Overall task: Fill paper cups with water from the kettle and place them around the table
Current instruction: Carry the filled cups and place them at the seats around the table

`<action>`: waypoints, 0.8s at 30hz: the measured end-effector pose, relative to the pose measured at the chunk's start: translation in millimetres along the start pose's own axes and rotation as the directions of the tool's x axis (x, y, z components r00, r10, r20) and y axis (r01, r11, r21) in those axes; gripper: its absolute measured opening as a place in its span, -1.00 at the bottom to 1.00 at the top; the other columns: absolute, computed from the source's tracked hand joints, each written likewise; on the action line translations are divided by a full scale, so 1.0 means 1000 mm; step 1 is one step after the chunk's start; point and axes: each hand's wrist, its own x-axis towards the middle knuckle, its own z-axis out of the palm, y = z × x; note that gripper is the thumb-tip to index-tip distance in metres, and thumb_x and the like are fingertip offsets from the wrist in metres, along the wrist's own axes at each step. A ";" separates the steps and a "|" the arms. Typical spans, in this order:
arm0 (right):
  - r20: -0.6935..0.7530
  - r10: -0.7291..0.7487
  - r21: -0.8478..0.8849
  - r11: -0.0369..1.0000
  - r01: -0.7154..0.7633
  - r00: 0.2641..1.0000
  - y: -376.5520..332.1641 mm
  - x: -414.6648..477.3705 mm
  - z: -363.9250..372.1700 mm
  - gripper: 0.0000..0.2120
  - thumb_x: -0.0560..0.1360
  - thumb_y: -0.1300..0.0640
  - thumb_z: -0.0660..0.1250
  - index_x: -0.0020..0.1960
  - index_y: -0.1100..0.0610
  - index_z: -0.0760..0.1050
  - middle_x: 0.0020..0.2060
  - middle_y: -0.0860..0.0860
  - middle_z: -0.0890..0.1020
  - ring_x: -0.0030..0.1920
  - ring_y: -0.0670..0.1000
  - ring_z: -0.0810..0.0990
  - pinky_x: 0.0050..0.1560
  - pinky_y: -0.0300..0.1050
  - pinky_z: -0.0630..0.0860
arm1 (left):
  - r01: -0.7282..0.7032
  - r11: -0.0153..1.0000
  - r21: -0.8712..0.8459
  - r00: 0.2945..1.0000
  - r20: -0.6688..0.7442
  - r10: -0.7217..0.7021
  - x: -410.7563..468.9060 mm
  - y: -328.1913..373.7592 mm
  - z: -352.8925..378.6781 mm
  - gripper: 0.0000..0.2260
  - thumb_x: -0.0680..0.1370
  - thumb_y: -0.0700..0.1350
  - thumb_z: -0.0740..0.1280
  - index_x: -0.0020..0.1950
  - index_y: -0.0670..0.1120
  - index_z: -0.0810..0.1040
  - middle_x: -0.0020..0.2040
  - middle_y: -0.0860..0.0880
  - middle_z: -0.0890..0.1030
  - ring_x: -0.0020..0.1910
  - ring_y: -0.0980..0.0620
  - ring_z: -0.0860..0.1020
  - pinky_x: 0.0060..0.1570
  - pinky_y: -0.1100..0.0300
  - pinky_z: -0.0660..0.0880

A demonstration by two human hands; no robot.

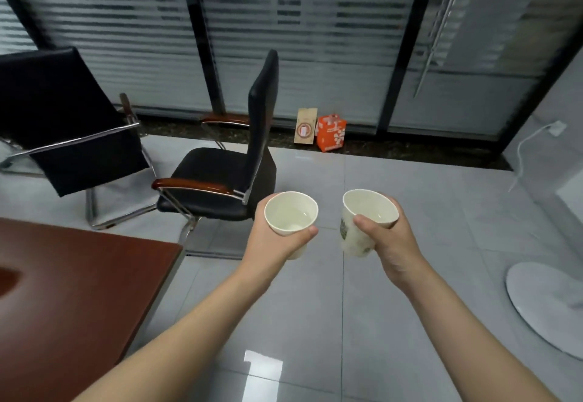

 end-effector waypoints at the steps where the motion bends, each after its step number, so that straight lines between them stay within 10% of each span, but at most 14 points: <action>1: -0.014 0.002 0.025 1.000 -0.001 1.000 -0.001 0.019 -0.007 -0.32 -0.01 -0.11 0.50 0.09 -0.07 0.44 0.00 -0.07 0.60 0.00 -0.07 0.57 0.00 -0.10 0.51 | 0.001 1.000 0.003 1.000 0.009 -0.001 0.017 -0.002 0.011 -0.40 0.20 -0.03 0.51 0.16 0.12 0.35 0.11 0.10 0.51 0.07 0.24 0.49 -0.13 0.51 0.42; 17: 0.084 0.022 -0.077 0.997 -0.015 0.996 -0.037 0.377 -0.134 -0.44 0.12 0.02 0.51 0.09 -0.11 0.42 0.00 -0.11 0.60 0.02 -0.11 0.56 -0.08 -0.19 0.47 | -0.009 1.000 0.022 0.993 -0.116 0.012 0.343 -0.011 0.207 -0.32 0.33 -0.16 0.54 0.35 -0.05 0.29 0.22 -0.03 0.47 0.20 0.00 0.47 0.09 0.21 0.46; 24: 0.141 0.023 -0.045 0.999 -0.016 0.990 -0.033 0.523 -0.135 -0.36 0.04 -0.01 0.53 0.10 -0.04 0.45 -0.02 -0.08 0.63 -0.01 -0.10 0.59 -0.07 -0.18 0.49 | 0.008 0.999 -0.040 0.991 -0.130 -0.013 0.477 -0.032 0.236 -0.20 0.17 0.10 0.56 0.32 -0.07 0.35 0.17 -0.06 0.53 0.17 -0.01 0.52 0.07 0.16 0.51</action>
